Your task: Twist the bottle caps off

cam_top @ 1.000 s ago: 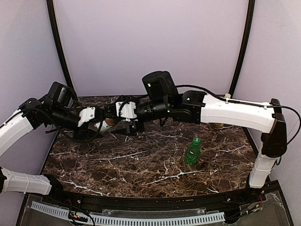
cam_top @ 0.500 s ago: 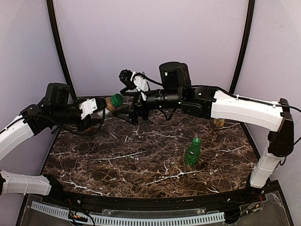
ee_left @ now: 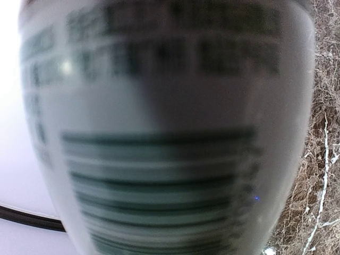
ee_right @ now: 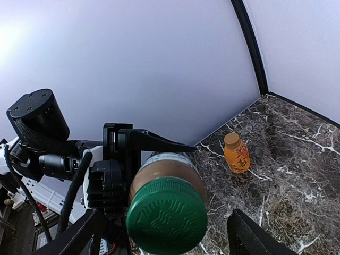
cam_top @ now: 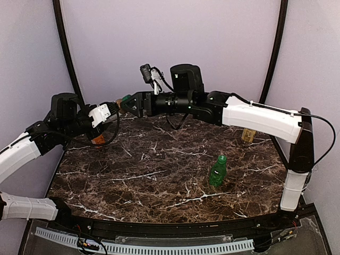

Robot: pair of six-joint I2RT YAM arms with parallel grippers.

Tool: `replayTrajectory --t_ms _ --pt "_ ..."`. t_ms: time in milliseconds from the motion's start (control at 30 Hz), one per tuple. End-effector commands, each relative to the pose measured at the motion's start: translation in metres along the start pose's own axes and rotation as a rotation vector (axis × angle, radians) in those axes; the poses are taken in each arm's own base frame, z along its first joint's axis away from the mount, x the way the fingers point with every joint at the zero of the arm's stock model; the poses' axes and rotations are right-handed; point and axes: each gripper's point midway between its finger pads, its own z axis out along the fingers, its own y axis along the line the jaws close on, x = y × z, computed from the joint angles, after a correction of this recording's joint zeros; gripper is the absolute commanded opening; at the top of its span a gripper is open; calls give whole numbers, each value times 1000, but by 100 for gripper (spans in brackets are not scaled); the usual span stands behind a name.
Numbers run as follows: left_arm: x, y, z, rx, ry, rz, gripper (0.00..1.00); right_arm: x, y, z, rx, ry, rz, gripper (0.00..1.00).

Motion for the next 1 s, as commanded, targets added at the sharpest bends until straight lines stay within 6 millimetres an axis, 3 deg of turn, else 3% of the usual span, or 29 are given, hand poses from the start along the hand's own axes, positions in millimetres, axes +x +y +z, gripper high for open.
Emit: replayTrajectory --t_ms 0,167,300,400,600,667,767,800,900,967 --pt "-1 3 -2 -30 -10 1 9 -15 3 6 -28 -25 86 78" --pt "-1 2 -2 -25 -11 7 9 -17 0 5 -7 -41 75 63" --pt "-1 0 -2 -21 -12 11 9 -18 1 5 -13 -52 67 42" --pt "-1 -1 -1 -16 -15 14 9 -14 0 7 -16 -40 63 37" --pt "2 -6 0 -5 -8 49 9 -11 -4 9 -18 -30 70 41" --pt "2 -7 0 -4 -7 50 9 -9 -4 10 -18 -26 70 37" --pt "1 -8 -1 1 -12 56 9 -7 -4 12 -27 -20 52 14" --pt "1 -9 -1 4 -17 56 9 -6 -2 12 -38 -17 30 0" --pt "-3 -18 -6 59 -37 57 7 -2 12 10 -114 2 -119 0" --pt "-11 -35 -14 163 -88 58 5 7 28 5 -184 22 -309 0"
